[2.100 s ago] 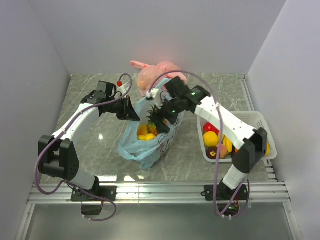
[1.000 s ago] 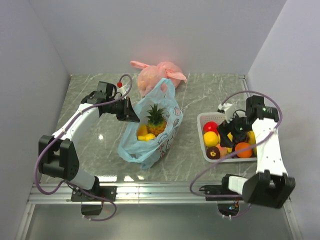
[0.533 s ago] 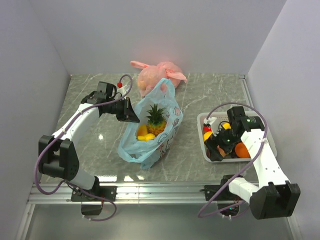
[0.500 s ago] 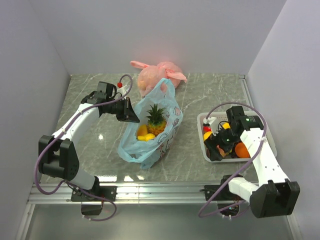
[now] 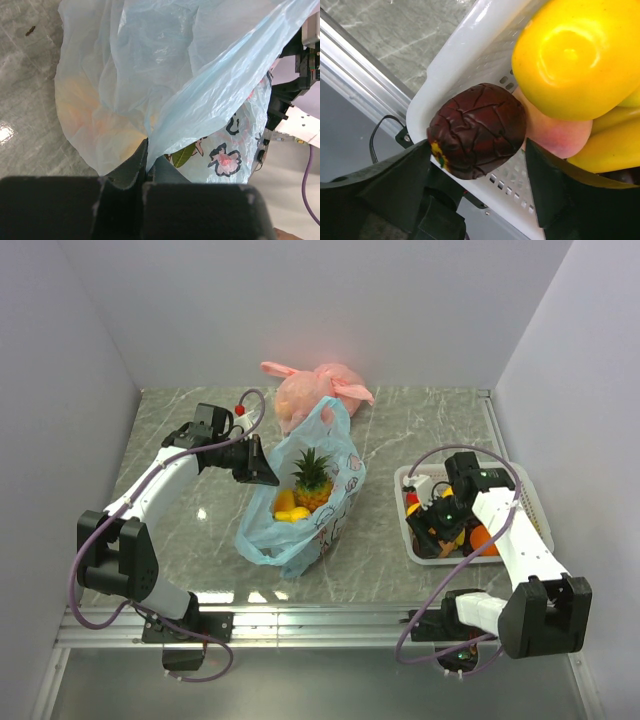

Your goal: Place the fake fruits into the plastic bag and tie a complex knot

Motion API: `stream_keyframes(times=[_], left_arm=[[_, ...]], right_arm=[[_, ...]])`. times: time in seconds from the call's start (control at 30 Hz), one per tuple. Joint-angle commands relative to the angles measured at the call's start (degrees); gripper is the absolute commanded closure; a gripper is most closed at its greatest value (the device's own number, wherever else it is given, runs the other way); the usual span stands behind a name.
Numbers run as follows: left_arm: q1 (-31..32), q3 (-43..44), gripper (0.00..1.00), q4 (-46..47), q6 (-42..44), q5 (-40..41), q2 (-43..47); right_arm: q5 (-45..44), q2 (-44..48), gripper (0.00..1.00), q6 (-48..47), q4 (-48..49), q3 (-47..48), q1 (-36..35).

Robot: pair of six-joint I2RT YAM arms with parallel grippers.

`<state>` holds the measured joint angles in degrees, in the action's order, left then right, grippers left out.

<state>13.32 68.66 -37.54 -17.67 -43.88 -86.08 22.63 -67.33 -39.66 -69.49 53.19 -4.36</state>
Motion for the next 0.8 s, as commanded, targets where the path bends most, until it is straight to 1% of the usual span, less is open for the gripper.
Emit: stream_keyframes(times=[0.0, 0.03, 0.07, 0.17, 0.23, 0.3, 0.33, 0.37, 0.43, 0.47, 0.53, 0.57, 0.63, 0.67, 0.7, 0.73, 0.77], left_arm=[[0.0, 0.0, 1.00, 0.5, 0.9, -0.9, 0.4], [0.0, 0.1, 0.99, 0.5, 0.9, -0.9, 0.4], [0.0, 0.3, 0.99, 0.5, 0.9, -0.9, 0.2], [0.0, 0.9, 0.99, 0.2, 1.1, -0.9, 0.0], [0.0, 1.2, 1.00, -0.3, 1.3, -0.8, 0.0], [0.0, 1.3, 1.00, -0.4, 1.4, -0.8, 0.1], [0.0, 1.2, 0.99, -0.3, 1.3, -0.9, 0.1], [0.0, 1.1, 1.00, -0.3, 1.3, -0.9, 0.2], [0.0, 1.1, 0.99, -0.3, 1.3, -1.0, 0.3], [0.0, 1.1, 1.00, -0.3, 1.2, -1.1, 0.3], [0.0, 1.3, 0.99, -0.3, 1.3, -1.2, 0.2], [0.0, 1.4, 1.00, -0.3, 1.3, -1.2, 0.1], [0.0, 1.5, 0.99, -0.3, 1.5, -1.0, 0.0], [0.0, 1.5, 0.99, -0.1, 1.5, -0.9, -0.3], [0.0, 1.6, 0.99, 0.0, 1.5, -0.9, -0.6], [0.0, 1.6, 0.99, 0.2, 1.7, -0.6, -0.7], [0.0, 1.6, 1.00, 0.4, 1.7, -0.3, -0.8]], right_arm=[[0.0, -0.1, 0.24, 0.2, 0.3, -0.3, -0.4], [0.2, 0.1, 0.28, 0.1, 0.4, -0.2, -0.2], [0.3, 0.2, 0.40, 0.1, 0.3, 0.0, -0.3], [0.3, 0.6, 0.56, 0.1, -1.1, 2.0, -0.2], [-0.4, 1.5, 0.63, -0.4, -2.7, 3.9, 0.8], [-1.0, 1.9, 0.69, -1.0, -4.2, 7.9, 2.0], [-1.1, 1.9, 0.69, -1.5, -5.6, 9.5, 2.5], [-1.0, 1.8, 0.70, -1.8, -6.3, 13.1, 3.8], [-0.2, 1.0, 0.70, -2.1, -7.4, 17.0, 4.1], [1.1, 0.5, 0.70, -2.1, -7.7, 21.3, 5.6], [4.2, -1.8, 0.70, -1.1, -8.1, 26.2, 5.6], [8.3, -3.1, 0.70, -0.4, -7.9, 31.4, 5.3], [11.1, -7.2, 0.70, 3.1, -5.6, 36.4, 1.7], [12.2, -8.6, 0.70, 4.8, -3.9, 40.8, 0.2], [13.5, -10.1, 0.71, 8.1, -2.0, 42.9, -3.3], [13.9, -12.7, 0.71, 9.3, 1.6, 44.9, -5.0], [13.9, -14.2, 0.71, 10.8, 3.5, 48.9, -7.3]])
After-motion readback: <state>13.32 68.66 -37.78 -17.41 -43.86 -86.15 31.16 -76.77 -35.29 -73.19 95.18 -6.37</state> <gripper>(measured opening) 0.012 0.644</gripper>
